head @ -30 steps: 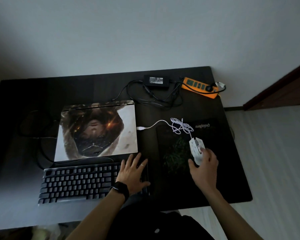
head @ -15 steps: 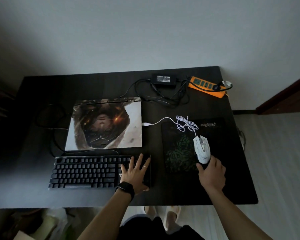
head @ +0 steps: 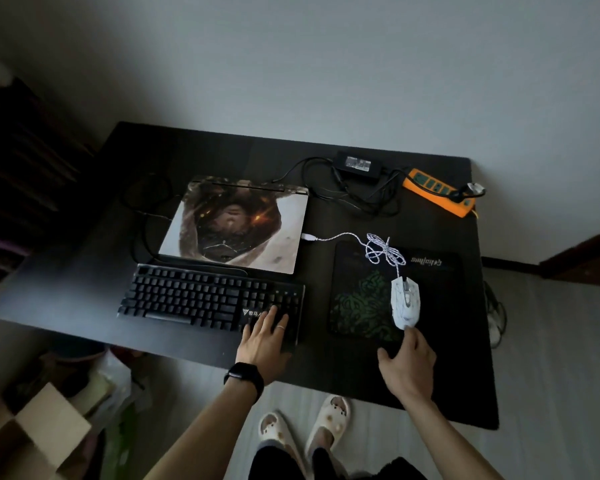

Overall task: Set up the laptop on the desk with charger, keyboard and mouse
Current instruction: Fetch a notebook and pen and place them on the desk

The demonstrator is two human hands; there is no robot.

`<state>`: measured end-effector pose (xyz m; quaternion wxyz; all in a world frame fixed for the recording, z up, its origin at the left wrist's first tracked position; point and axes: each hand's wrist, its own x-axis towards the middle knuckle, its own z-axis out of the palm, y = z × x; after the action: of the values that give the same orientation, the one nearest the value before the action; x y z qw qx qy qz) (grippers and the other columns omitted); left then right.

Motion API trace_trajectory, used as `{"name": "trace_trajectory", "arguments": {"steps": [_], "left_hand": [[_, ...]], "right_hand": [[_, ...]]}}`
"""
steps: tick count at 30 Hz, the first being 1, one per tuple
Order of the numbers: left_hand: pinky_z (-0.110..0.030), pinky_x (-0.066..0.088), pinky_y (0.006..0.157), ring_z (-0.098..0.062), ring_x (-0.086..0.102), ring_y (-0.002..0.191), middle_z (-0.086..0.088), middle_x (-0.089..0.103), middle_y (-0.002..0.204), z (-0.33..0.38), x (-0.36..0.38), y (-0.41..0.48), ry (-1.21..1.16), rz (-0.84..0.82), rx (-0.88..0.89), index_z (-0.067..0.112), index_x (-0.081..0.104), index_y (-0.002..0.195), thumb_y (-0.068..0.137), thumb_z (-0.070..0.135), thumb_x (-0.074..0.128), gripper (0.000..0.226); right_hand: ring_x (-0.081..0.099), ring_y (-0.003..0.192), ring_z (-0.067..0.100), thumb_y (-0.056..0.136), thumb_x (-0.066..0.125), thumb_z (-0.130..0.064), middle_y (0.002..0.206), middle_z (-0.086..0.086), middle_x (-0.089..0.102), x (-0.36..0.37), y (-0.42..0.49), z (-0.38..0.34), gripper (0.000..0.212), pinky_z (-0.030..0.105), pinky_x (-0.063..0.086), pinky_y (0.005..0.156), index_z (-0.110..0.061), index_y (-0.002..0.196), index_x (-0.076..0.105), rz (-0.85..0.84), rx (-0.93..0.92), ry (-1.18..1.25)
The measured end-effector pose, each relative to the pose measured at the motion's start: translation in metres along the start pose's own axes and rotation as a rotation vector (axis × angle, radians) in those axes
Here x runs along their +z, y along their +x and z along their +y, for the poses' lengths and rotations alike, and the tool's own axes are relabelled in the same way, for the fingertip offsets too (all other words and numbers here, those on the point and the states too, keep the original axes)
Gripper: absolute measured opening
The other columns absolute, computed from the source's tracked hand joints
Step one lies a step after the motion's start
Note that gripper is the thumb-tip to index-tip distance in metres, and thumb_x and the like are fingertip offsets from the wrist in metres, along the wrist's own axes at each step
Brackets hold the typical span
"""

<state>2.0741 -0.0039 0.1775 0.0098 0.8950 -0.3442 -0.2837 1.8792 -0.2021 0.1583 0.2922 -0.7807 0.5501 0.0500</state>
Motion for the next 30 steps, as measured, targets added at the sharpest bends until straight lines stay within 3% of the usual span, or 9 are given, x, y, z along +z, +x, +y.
{"name": "trace_trajectory", "arguments": {"steps": [4,7,17,21,25,30], "left_hand": [[-0.045,0.014,0.122,-0.022,0.008,0.151,0.001,0.013,0.163,-0.003,0.000,-0.043,-0.185,0.156,-0.106,0.031,0.020,0.154,0.093,0.043,0.053,0.070],[-0.045,0.019,0.120,-0.023,0.014,0.150,0.003,0.025,0.160,-0.018,-0.010,-0.080,-0.255,0.297,-0.205,0.034,0.025,0.152,0.094,0.044,0.052,0.065],[-0.050,0.027,0.116,-0.026,0.025,0.146,0.003,0.038,0.154,-0.109,-0.017,-0.294,-0.324,0.673,-0.744,0.031,0.036,0.149,0.092,0.044,0.054,0.061],[-0.046,0.028,0.112,-0.027,0.030,0.144,0.002,0.042,0.152,-0.116,0.011,-0.396,-0.329,0.753,-1.014,0.029,0.041,0.147,0.092,0.045,0.054,0.059],[-0.046,0.032,0.111,-0.028,0.035,0.140,0.002,0.045,0.150,-0.093,0.056,-0.494,-0.375,0.802,-1.360,0.030,0.045,0.144,0.088,0.045,0.054,0.058],[-0.047,0.034,0.108,-0.029,0.041,0.136,0.000,0.052,0.143,-0.017,0.107,-0.588,-0.390,0.855,-1.736,0.028,0.055,0.137,0.085,0.041,0.060,0.053]], "right_hand": [[0.044,0.133,0.026,0.089,0.067,-0.036,0.138,0.001,0.056,-0.017,-0.028,-0.038,0.045,0.038,0.034,0.111,-0.021,0.131,0.062,-0.030,-0.414,0.044],[0.052,0.124,0.026,0.089,0.062,-0.040,0.126,-0.001,0.065,-0.024,-0.057,-0.082,0.033,0.039,0.039,0.108,-0.024,0.116,0.073,-0.008,-0.695,0.081],[0.048,0.128,0.022,0.089,0.058,-0.046,0.125,-0.001,0.067,-0.010,-0.220,-0.207,0.032,0.026,0.030,0.110,-0.027,0.108,0.076,-0.308,-1.284,0.057],[0.042,0.132,0.016,0.092,0.062,-0.045,0.130,-0.008,0.063,0.011,-0.295,-0.229,0.026,0.028,0.031,0.112,-0.032,0.113,0.074,-0.474,-1.501,-0.006],[0.042,0.133,0.016,0.093,0.062,-0.043,0.130,-0.007,0.063,0.029,-0.375,-0.236,0.029,0.024,0.025,0.111,-0.030,0.116,0.072,-0.674,-1.780,-0.092],[0.040,0.135,0.019,0.093,0.059,-0.048,0.133,-0.007,0.061,0.031,-0.462,-0.213,0.035,0.031,0.030,0.112,-0.030,0.120,0.071,-0.864,-2.060,-0.178]]}}
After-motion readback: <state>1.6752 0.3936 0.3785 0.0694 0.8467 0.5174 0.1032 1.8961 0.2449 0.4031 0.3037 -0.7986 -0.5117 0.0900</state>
